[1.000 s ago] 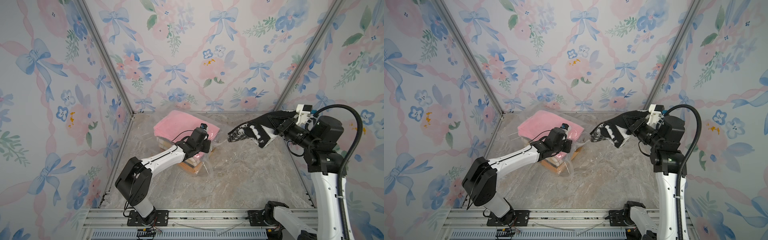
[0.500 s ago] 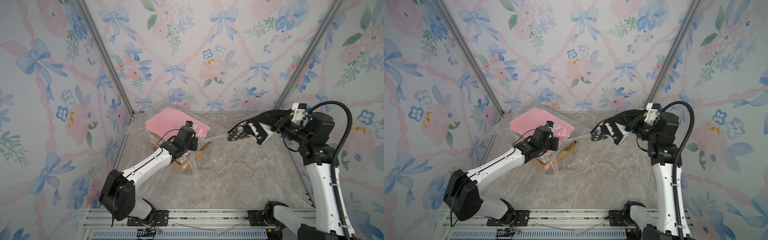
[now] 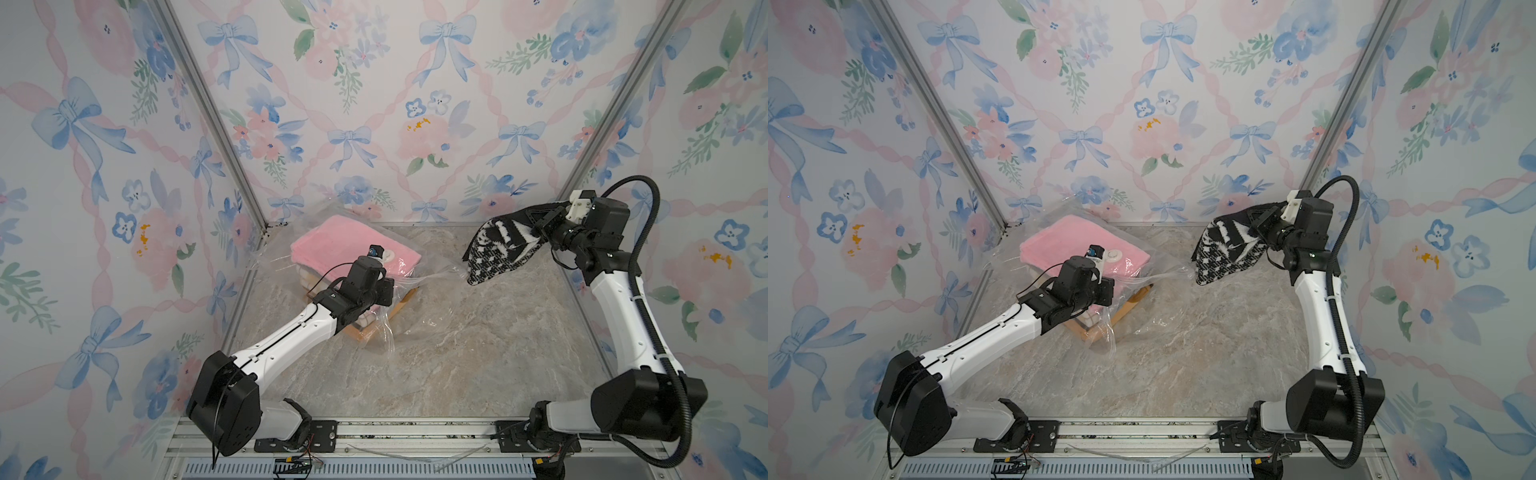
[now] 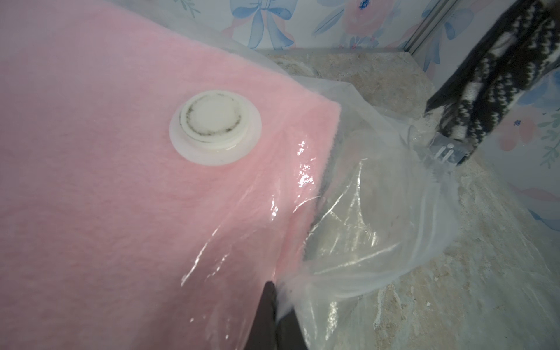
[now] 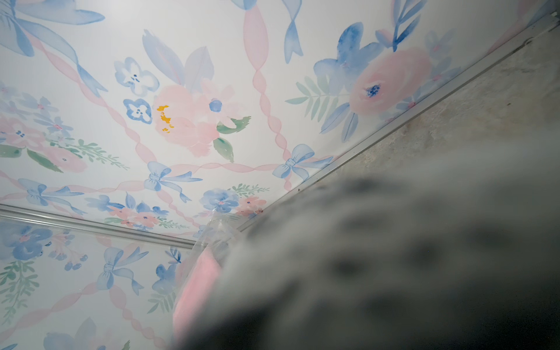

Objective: Take the blanket out of the vacuum bag
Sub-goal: Place the blanket at the corner of the board.

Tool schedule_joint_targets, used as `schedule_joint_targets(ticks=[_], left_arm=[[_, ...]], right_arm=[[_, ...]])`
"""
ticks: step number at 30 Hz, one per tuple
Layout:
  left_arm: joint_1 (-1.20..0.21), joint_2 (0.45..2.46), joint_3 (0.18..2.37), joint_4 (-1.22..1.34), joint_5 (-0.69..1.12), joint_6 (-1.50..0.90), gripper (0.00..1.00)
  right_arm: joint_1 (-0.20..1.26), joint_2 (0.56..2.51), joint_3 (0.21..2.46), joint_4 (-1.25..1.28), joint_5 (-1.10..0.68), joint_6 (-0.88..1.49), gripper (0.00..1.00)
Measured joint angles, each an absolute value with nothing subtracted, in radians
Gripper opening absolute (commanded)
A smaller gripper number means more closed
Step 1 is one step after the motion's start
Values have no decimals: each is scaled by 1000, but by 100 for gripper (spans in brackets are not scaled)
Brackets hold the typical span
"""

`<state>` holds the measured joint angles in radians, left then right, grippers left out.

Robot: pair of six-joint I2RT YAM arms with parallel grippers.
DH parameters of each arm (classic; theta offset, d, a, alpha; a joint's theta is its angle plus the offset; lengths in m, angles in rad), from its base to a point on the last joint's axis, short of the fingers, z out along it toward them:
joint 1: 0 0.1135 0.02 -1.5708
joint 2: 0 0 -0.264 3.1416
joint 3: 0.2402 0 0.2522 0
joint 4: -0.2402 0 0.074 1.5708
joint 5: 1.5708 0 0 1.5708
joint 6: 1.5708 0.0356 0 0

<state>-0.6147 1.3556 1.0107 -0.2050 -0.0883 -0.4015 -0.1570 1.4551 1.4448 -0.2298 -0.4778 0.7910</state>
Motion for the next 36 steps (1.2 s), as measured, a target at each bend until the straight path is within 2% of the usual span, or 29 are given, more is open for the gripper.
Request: schedule_joint_targets(ticks=[7, 12, 18, 23, 30, 36], left_arm=[[-613, 1385, 1030, -205, -89, -397, 0], [-602, 1441, 1067, -205, -86, -393, 0], [-594, 1518, 1109, -205, -60, -393, 0], [-594, 1542, 1128, -205, -42, -393, 0], [-594, 1541, 1127, -203, -20, -393, 0], [-594, 1497, 1089, -181, -10, -394, 0]], right_arm=[[-206, 1717, 1573, -99, -479, 802, 0], [-237, 1967, 1784, -58, -504, 823, 0], [-255, 2096, 1874, -20, -530, 847, 0], [-265, 2089, 1809, 29, -534, 853, 0], [-284, 1973, 1494, 63, -511, 852, 0], [-308, 1926, 1332, 51, -492, 857, 0]])
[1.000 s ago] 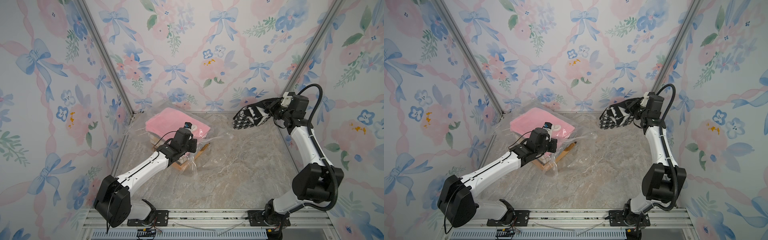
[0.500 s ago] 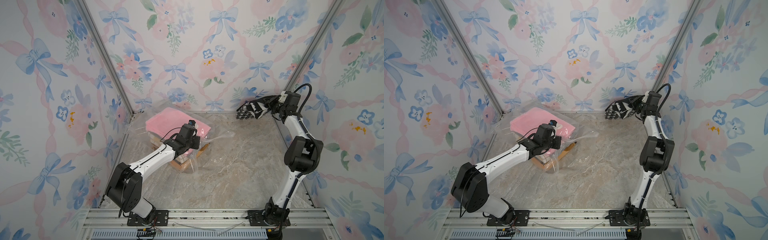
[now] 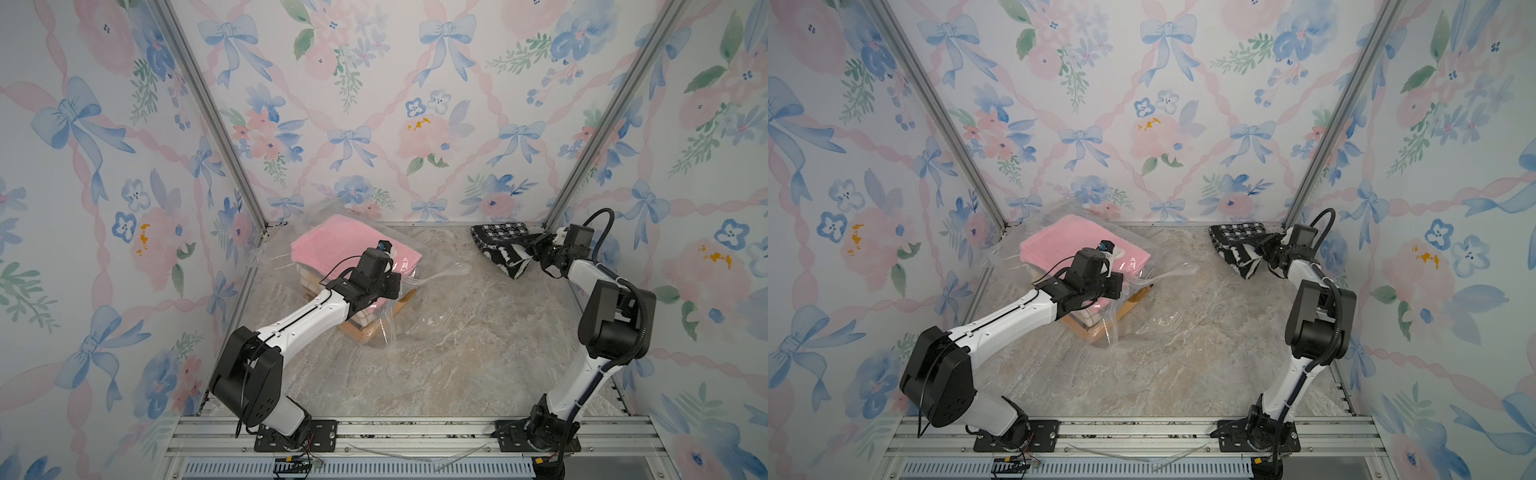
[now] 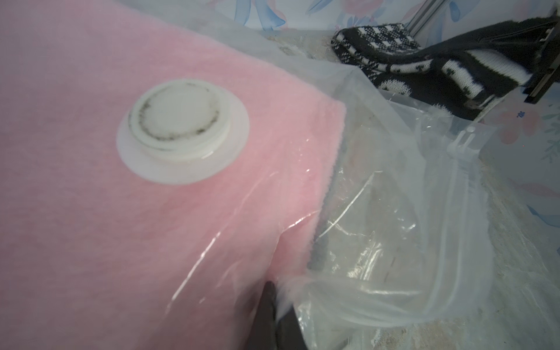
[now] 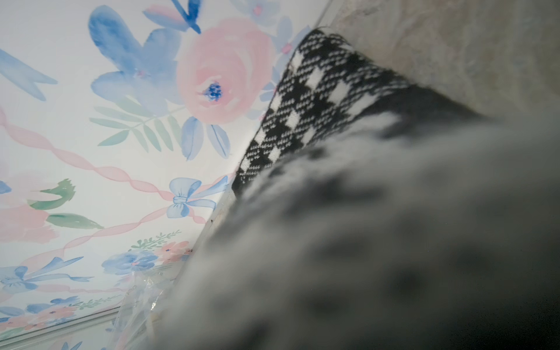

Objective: Take the blanket out of the vacuum bag
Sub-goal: Place the blanket at the corner of the board.

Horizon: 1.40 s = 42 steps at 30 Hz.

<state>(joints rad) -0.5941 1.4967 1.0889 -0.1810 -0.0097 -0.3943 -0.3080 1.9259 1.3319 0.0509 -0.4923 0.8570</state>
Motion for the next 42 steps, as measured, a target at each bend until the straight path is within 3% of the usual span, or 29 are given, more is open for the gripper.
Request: schedule_joint_targets(ticks=[13, 17, 21, 24, 31, 42], left_arm=[[-594, 1414, 1021, -158, -8, -406, 0], [-594, 1412, 1016, -159, -4, -414, 0], [-594, 1412, 1016, -159, 2, -417, 0], [-594, 1412, 1016, -159, 7, -417, 0], [-594, 1373, 995, -162, 17, -417, 0], [-594, 1338, 970, -163, 21, -413, 0]], right_arm=[[-305, 1898, 1240, -10, -441, 902, 2], [-299, 1886, 1233, -48, -429, 901, 18], [-296, 1853, 1229, -93, -421, 884, 49], [-297, 1827, 1223, -122, -428, 868, 62], [-299, 1752, 1184, -242, -440, 793, 74], [-357, 1431, 986, -470, -392, 634, 77]])
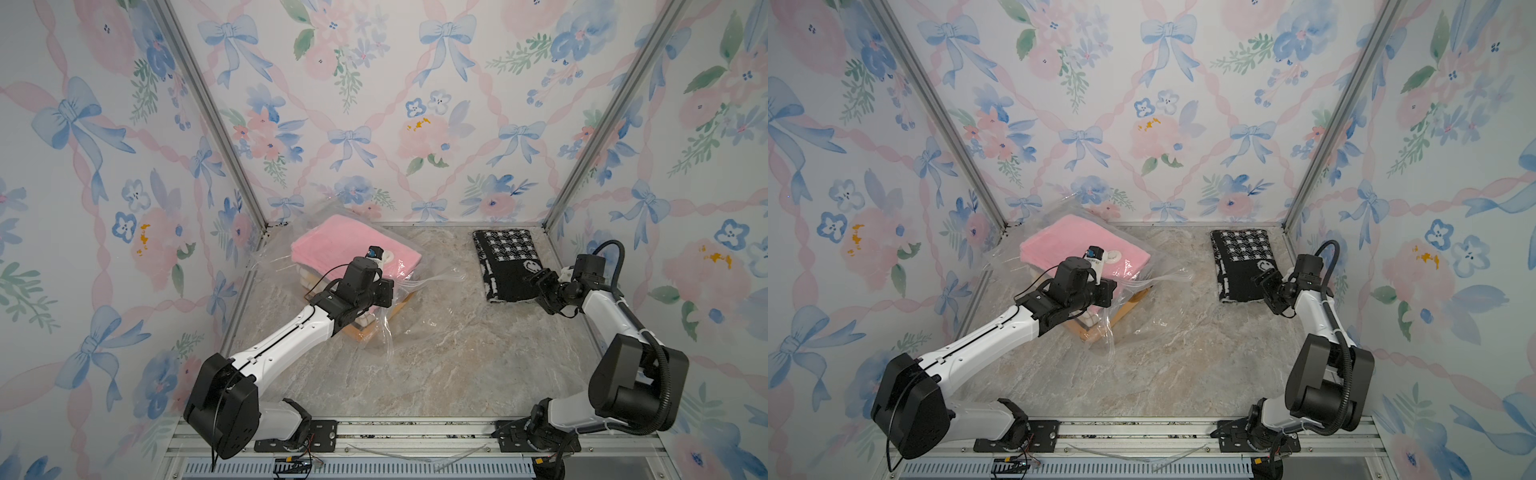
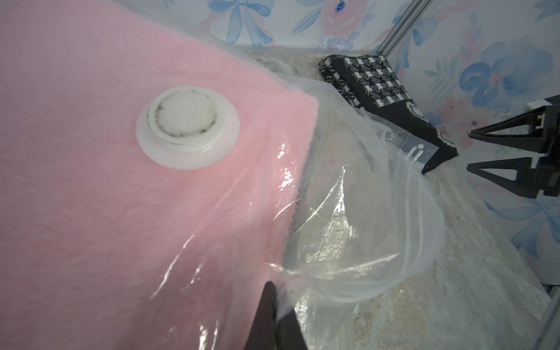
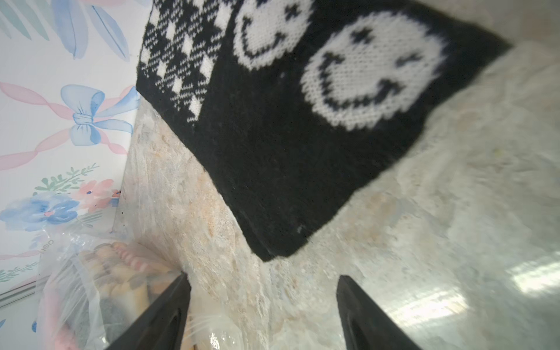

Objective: Take the blanket out of the vacuum bag
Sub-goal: Place the blanket at the corner of the board.

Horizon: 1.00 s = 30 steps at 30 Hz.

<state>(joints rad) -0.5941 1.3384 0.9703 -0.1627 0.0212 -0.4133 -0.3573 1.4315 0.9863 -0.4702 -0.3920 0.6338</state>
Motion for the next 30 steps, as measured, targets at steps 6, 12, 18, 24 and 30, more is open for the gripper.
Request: schedule_joint_targets(ticks=[6, 12, 18, 24, 30], left_arm=[[-594, 1339, 971, -163, 31, -410, 0], [-594, 1339, 970, -163, 32, -410, 0], [-594, 1338, 944, -158, 33, -427, 0], [-594, 1318, 930, -159, 35, -444, 0], [-595, 1296, 930, -160, 32, -455, 0]], right_arm=[[-197, 1399, 1101, -625, -191, 421, 79], [44, 1604, 1322, -645, -7, 233, 79], [106, 1811, 1362, -652, 157, 144, 76], [120, 1892, 1397, -687, 222, 111, 67], [110, 1893, 1396, -704, 217, 117, 42]])
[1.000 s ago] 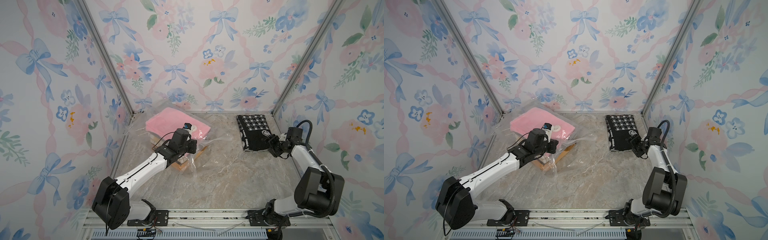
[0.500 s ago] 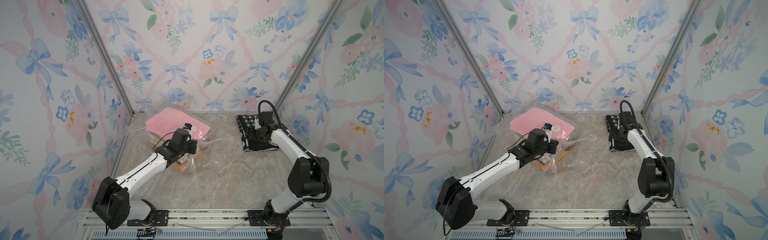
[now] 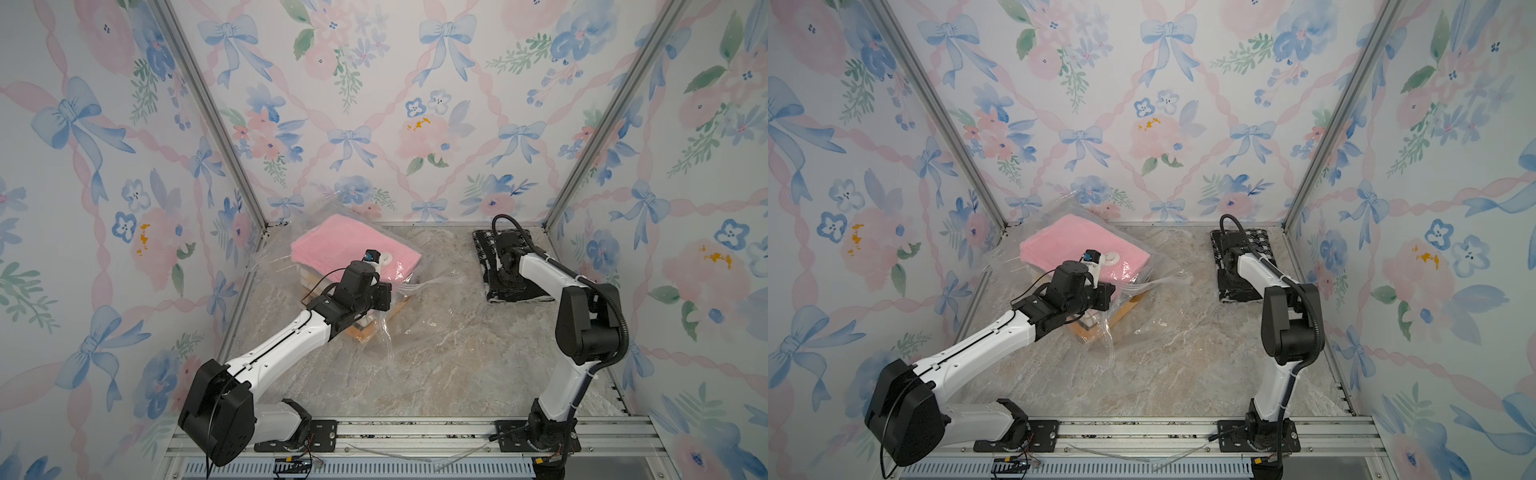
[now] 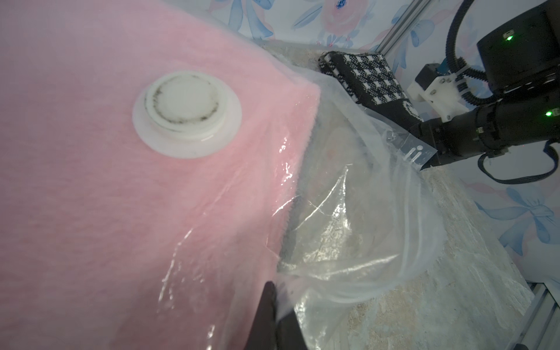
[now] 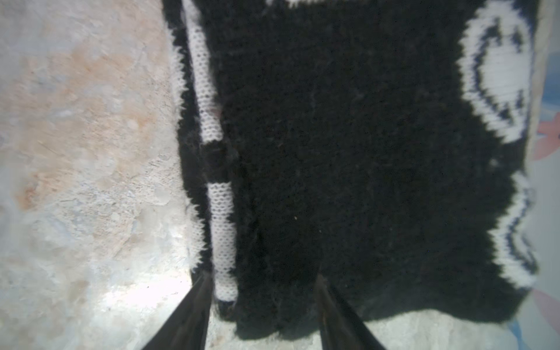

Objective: Take the blanket out of the vacuum bag
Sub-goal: Place the blanket at the corner of the board.

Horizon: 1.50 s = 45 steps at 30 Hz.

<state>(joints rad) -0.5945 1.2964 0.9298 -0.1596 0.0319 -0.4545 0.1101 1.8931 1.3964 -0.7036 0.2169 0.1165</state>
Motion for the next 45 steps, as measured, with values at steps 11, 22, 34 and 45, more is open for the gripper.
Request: schedule_joint_targets(ticks=[11, 22, 34, 45], left_arm=[[-599, 1290, 916, -159, 24, -458, 0], [-602, 1289, 900, -159, 23, -458, 0], [-603, 1289, 898, -159, 23, -459, 0], [-620, 1287, 897, -159, 15, -476, 0]], right_arm=[[76, 1881, 1319, -699, 120, 150, 15], [66, 1823, 1234, -696, 14, 201, 10], [89, 1694, 1154, -682, 0, 237, 54], [109, 1858, 1334, -642, 137, 181, 65]])
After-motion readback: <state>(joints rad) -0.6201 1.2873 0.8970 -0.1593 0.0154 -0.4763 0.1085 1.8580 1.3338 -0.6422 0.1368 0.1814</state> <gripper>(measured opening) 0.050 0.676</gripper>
